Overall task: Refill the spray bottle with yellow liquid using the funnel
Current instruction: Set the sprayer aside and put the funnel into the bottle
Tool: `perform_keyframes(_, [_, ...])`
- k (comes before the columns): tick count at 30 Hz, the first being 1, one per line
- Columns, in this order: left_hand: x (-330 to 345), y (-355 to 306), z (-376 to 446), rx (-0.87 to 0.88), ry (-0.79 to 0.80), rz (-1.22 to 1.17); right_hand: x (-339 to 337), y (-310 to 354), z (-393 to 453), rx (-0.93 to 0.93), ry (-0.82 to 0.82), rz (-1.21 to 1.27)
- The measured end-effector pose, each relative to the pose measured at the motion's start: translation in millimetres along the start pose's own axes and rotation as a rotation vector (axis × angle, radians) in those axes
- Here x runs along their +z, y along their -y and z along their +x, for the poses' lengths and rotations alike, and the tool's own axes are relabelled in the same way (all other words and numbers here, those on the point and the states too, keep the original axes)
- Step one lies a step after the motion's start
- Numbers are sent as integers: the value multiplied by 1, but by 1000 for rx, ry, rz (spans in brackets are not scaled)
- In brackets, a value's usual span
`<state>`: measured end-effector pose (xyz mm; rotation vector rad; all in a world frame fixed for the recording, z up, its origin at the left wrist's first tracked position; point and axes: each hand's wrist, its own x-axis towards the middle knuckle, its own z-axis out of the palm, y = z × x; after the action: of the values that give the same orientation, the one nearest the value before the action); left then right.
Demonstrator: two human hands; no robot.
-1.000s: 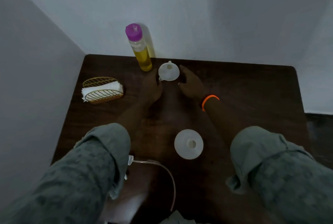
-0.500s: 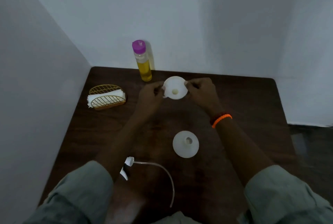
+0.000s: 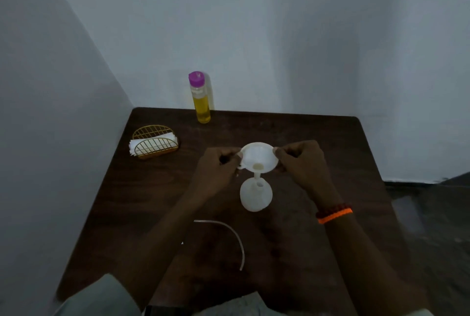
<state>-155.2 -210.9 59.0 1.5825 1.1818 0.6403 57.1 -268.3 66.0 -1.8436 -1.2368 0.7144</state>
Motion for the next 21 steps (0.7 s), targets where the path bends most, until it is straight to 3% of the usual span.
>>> perform_keyframes(21, [25,23,-16,31,45,146,8,-33,-35,31,26,-58])
